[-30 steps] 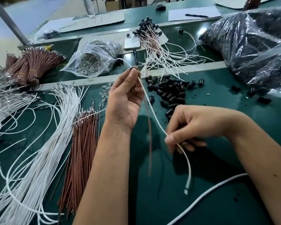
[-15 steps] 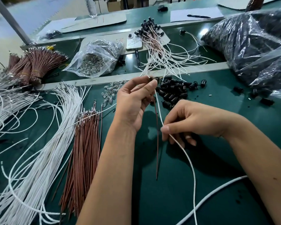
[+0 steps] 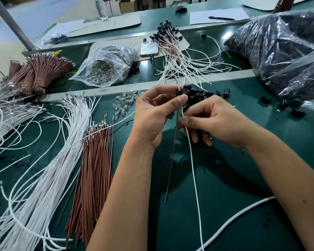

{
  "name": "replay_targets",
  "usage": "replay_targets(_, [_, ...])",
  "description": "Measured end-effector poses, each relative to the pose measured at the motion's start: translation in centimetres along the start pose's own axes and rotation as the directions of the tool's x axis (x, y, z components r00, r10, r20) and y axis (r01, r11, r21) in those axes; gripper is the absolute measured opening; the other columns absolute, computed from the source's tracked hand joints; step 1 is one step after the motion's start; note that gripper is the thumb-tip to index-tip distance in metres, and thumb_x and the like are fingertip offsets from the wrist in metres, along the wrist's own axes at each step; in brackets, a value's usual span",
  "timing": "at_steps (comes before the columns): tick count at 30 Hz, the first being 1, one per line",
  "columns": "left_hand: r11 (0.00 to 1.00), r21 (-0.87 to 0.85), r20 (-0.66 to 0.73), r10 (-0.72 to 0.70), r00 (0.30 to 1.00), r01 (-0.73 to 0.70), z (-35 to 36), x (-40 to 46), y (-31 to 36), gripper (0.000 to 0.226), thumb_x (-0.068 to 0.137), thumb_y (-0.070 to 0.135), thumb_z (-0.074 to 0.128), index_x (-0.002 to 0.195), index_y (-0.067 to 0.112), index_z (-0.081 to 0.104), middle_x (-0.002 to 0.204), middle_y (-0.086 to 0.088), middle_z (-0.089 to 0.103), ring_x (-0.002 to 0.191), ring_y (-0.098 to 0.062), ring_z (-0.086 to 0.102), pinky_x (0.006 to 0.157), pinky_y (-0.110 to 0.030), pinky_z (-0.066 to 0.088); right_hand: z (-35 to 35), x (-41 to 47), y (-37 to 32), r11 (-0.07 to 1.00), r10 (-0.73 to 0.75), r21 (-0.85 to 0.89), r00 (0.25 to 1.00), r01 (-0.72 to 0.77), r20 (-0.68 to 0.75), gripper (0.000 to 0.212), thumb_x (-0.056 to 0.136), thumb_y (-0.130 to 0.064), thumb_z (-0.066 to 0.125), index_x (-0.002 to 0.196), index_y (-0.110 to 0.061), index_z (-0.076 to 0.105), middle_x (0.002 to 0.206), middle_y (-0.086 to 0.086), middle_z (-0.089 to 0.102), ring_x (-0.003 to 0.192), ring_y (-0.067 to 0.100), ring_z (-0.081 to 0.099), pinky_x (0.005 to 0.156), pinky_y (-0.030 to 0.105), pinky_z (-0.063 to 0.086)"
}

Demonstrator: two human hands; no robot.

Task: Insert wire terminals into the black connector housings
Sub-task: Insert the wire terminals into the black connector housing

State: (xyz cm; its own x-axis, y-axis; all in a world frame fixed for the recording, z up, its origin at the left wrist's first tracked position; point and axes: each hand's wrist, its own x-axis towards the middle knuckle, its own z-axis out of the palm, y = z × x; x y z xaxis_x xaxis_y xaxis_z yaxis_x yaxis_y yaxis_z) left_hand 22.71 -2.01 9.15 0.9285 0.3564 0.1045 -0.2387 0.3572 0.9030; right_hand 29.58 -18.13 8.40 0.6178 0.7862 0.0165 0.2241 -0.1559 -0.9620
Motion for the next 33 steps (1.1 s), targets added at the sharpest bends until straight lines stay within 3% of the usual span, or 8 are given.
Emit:
replay_targets(5, [0.999, 0.004, 0.006, 0.038, 0.999, -0.038, -0.1, 0.1, 0.0, 0.020, 0.062, 0.003, 0.080, 0.076, 0.018, 0.077, 0.080, -0.003, 0.073, 0.076, -0.014, 0.066, 0.075, -0.024, 0.054, -0.1, 0.1, 0.2, 0.996, 0.046, -0.076, 0.999, -0.045, 0.009, 0.018, 0.100, -0.013, 0.068, 0.088, -0.005, 0.078, 0.063, 0.008, 0.068, 0.052, 0.016, 0.065, 0.042, 0.023, 0.048])
replay_targets(10, [0.998, -0.024, 0.012, 0.066, 0.998, -0.066, -0.2, 0.2, -0.1, 0.028, 0.062, -0.001, 0.079, 0.087, 0.007, 0.069, 0.088, -0.004, 0.075, 0.083, -0.016, 0.067, 0.082, -0.026, 0.056, -0.8, 0.5, 0.7, 0.982, -0.036, -0.190, 0.980, -0.002, -0.195, 0.016, 0.098, -0.020, 0.073, 0.085, -0.018, 0.081, 0.065, 0.011, 0.071, 0.055, 0.031, 0.065, 0.051, 0.036, 0.054])
replay_targets(13, [0.996, -0.005, 0.012, 0.090, 0.996, -0.090, -0.1, 0.2, -0.1, 0.029, 0.061, -0.003, 0.078, 0.087, 0.006, 0.067, 0.085, -0.002, 0.074, 0.080, -0.013, 0.068, 0.081, -0.025, 0.057, -0.8, 0.5, 1.1, 0.970, -0.068, -0.242, 0.977, 0.018, -0.201, 0.012, 0.097, -0.025, 0.074, 0.087, -0.024, 0.081, 0.061, 0.004, 0.069, 0.048, 0.018, 0.061, 0.046, 0.027, 0.048])
replay_targets(17, [0.990, 0.040, 0.067, 0.135, 0.989, -0.138, 0.1, 0.0, -0.2, 0.027, 0.063, -0.009, 0.078, 0.074, 0.016, 0.075, 0.079, 0.000, 0.074, 0.072, -0.010, 0.069, 0.073, -0.024, 0.058, 0.1, 0.5, 0.7, 0.960, -0.222, -0.223, 0.947, 0.170, -0.234, 0.005, 0.093, -0.028, 0.078, 0.094, -0.023, 0.079, 0.067, -0.007, 0.070, 0.053, 0.005, 0.060, 0.051, 0.017, 0.045])
replay_targets(20, [0.984, 0.073, 0.088, 0.156, 0.984, -0.163, -0.1, 0.1, -0.4, 0.034, 0.069, -0.017, 0.076, 0.076, 0.016, 0.075, 0.078, 0.000, 0.074, 0.072, -0.010, 0.068, 0.072, -0.024, 0.057, 0.5, 0.6, 0.4, 0.958, -0.273, -0.170, 0.912, 0.230, -0.305, 0.009, 0.096, -0.021, 0.076, 0.087, -0.022, 0.078, 0.060, -0.007, 0.066, 0.045, 0.002, 0.056, 0.047, 0.013, 0.042])
replay_targets(26, [0.976, 0.078, 0.111, 0.193, 0.975, -0.202, -0.1, 0.3, -0.6, 0.036, 0.068, -0.019, 0.077, 0.077, 0.017, 0.075, 0.077, 0.000, 0.074, 0.071, -0.009, 0.069, 0.069, -0.022, 0.056, 0.9, 0.4, 0.2, 0.956, -0.288, -0.158, 0.902, 0.249, -0.322, 0.015, 0.096, -0.009, 0.073, 0.087, -0.019, 0.077, 0.062, -0.003, 0.068, 0.044, 0.005, 0.062, 0.039, 0.020, 0.044])
replay_targets(30, [0.971, 0.077, 0.114, 0.218, 0.969, -0.227, 0.1, 0.3, -0.7, 0.035, 0.069, -0.019, 0.076, 0.078, 0.014, 0.074, 0.076, 0.001, 0.073, 0.069, -0.009, 0.067, 0.068, -0.022, 0.056, 0.7, 0.4, 0.2, 0.942, -0.324, -0.190, 0.900, 0.277, -0.292, 0.024, 0.094, 0.003, 0.071, 0.087, -0.019, 0.077, 0.069, 0.004, 0.069, 0.050, 0.012, 0.065, 0.042, 0.025, 0.051])
replay_targets(33, [0.973, 0.017, 0.105, 0.227, 0.968, -0.230, 0.2, 0.3, -0.6, 0.033, 0.070, -0.020, 0.074, 0.079, 0.013, 0.075, 0.078, -0.001, 0.074, 0.072, -0.010, 0.069, 0.070, -0.023, 0.056, 0.7, 0.5, 0.3, 0.927, -0.340, -0.256, 0.901, 0.274, -0.268, 0.030, 0.089, 0.015, 0.062, 0.092, -0.010, 0.079, 0.077, 0.002, 0.068, 0.059, 0.014, 0.069, 0.044, 0.029, 0.056])
